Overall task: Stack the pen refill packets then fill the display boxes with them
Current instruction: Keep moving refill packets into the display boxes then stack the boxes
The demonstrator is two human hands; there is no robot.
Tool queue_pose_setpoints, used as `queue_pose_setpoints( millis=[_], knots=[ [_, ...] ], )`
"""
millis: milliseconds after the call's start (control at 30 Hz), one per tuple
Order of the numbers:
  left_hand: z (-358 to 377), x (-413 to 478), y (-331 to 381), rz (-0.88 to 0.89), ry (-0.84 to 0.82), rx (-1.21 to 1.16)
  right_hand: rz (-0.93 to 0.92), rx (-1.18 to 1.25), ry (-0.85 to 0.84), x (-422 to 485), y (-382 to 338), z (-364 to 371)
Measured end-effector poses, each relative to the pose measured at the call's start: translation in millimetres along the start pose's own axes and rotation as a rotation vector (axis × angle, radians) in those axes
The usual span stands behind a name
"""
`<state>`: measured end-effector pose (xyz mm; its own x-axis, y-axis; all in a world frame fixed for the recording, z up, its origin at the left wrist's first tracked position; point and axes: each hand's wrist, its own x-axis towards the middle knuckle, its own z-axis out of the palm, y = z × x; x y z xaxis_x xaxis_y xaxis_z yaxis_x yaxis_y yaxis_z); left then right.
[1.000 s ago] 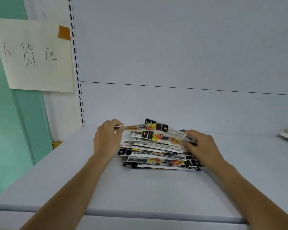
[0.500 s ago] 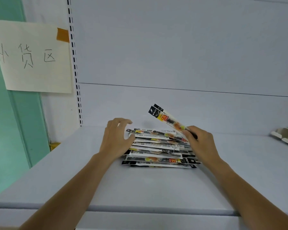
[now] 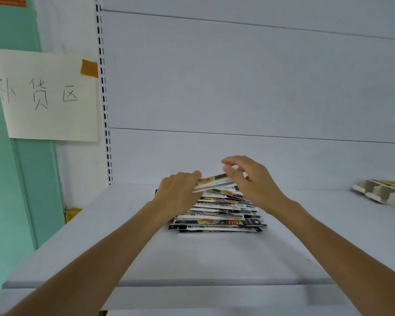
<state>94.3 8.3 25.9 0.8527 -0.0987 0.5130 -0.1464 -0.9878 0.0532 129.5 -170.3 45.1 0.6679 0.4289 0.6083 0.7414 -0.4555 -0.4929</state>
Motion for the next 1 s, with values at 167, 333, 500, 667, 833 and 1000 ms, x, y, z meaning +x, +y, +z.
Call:
queue_pose_setpoints(
  millis=[167, 333, 500, 667, 833, 1000],
  knots=[
    [-5, -9, 11, 0.084, -0.059, -0.054, 0.115, -0.171, -0.06, -9, 9, 18],
    [1, -12, 26, 0.254, -0.093, 0.07, 0.244, -0.025, -0.012, -20, 21, 1],
    [14, 4, 54, 0.297, -0.058, 0.124, 0.262, -0.144, 0.091, -37, 34, -30],
    [27, 31, 103, 0.316, -0.063, 0.025, 0.415, -0.295, 0.262, -65, 73, -109],
    [45, 56, 184, 0.348, -0.047, -0.101, 0.612, -0.415, 0.325, -116, 123, -208],
    [69, 75, 291, 0.439, -0.199, -0.192, 0.883, -0.517, 0.375, -191, 172, -287]
  ],
)
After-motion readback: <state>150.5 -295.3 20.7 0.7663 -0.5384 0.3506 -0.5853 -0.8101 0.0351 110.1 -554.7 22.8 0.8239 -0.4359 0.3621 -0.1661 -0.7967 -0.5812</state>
